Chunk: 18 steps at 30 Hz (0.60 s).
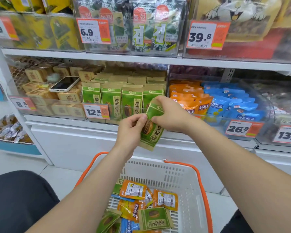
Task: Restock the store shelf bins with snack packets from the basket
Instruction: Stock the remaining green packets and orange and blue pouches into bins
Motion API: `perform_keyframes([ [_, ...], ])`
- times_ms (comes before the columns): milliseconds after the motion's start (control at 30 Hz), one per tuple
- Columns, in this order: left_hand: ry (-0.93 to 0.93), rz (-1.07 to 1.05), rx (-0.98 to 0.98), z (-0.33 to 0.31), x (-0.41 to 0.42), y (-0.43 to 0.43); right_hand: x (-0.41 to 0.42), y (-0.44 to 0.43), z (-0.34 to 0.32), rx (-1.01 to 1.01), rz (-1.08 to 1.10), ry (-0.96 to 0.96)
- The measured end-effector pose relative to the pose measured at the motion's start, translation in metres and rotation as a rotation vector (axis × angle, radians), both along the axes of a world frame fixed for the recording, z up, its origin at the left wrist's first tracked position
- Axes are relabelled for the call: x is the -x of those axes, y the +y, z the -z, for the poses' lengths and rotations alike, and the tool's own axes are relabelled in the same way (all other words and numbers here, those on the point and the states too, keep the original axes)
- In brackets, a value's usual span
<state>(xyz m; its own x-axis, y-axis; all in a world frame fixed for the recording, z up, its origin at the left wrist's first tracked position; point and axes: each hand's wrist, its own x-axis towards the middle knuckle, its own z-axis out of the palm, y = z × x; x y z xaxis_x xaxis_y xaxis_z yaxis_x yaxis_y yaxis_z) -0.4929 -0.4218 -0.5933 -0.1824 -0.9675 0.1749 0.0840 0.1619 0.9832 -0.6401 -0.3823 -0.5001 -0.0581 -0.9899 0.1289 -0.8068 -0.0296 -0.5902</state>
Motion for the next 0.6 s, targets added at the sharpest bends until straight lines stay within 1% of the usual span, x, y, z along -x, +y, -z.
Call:
perform_keyframes([
  [67, -0.018, -0.038, 0.097, -0.017, 0.005, -0.007, 0.003, -0.002, -0.012, 0.106, 0.007, 0.067],
  [133, -0.041, -0.054, 0.181, -0.032, 0.007, -0.014, 0.007, -0.007, -0.024, 0.223, 0.034, 0.073],
  [233, -0.084, -0.075, 0.229, -0.058, 0.008, -0.026, 0.014, -0.015, -0.038, 0.31, 0.056, 0.067],
  [267, -0.128, -0.082, 0.243, -0.065, 0.008, -0.03, 0.015, -0.017, -0.042, 0.33, 0.054, 0.06],
  [367, -0.366, -0.116, 0.323, -0.08, 0.007, -0.045, 0.015, -0.021, -0.052, 0.428, 0.051, 0.043],
  [467, -0.636, -0.219, 0.425, -0.093, 0.012, -0.055, 0.011, -0.028, -0.057, 0.501, 0.047, 0.108],
  [533, -0.838, -0.257, 0.452, -0.101, 0.013, -0.058, 0.01, -0.035, -0.056, 0.502, 0.03, 0.182],
  [600, -1.011, -0.27, 0.451, -0.104, 0.011, -0.061, 0.009, -0.042, -0.052, 0.457, 0.021, 0.216],
])
